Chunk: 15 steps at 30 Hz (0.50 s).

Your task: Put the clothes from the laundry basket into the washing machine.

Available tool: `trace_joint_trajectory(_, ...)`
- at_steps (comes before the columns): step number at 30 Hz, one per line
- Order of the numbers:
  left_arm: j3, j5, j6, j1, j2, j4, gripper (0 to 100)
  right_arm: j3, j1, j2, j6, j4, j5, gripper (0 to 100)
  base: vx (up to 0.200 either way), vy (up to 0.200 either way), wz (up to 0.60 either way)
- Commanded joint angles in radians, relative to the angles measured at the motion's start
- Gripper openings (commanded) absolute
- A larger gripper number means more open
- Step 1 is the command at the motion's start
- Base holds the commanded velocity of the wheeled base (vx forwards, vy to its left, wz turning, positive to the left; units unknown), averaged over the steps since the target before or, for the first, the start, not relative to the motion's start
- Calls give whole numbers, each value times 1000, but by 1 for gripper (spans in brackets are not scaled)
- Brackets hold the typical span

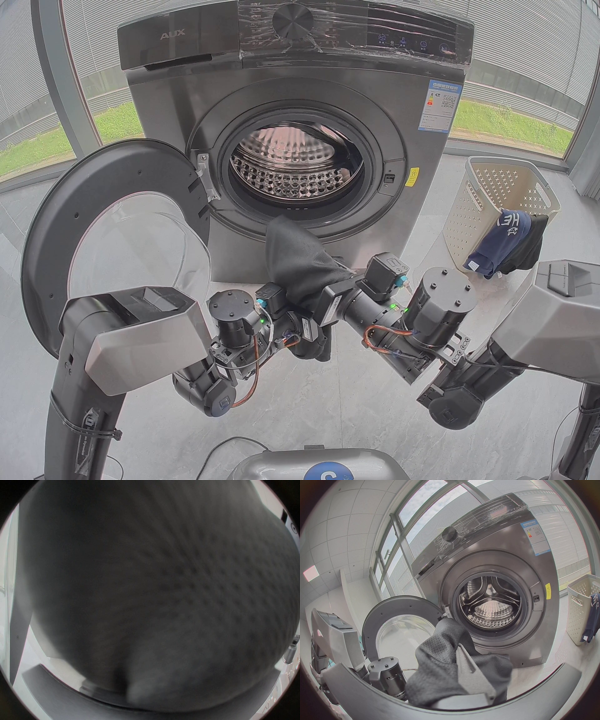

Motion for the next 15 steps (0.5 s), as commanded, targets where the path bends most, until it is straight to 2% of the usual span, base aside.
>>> trace_joint_trajectory(1,-2,18,-7,29,-4,-1,0,26,-26,-37,4,-16,0,0,0,0,0)
trace_joint_trajectory(9,4,24,-29,64,-58,-1,0,127,-110,-49,21,-13,2,0,0,0,0)
trace_joint_trajectory(15,66,41,-41,55,-149,-1,0,141,-150,-45,29,-10,4,0,0,0,0)
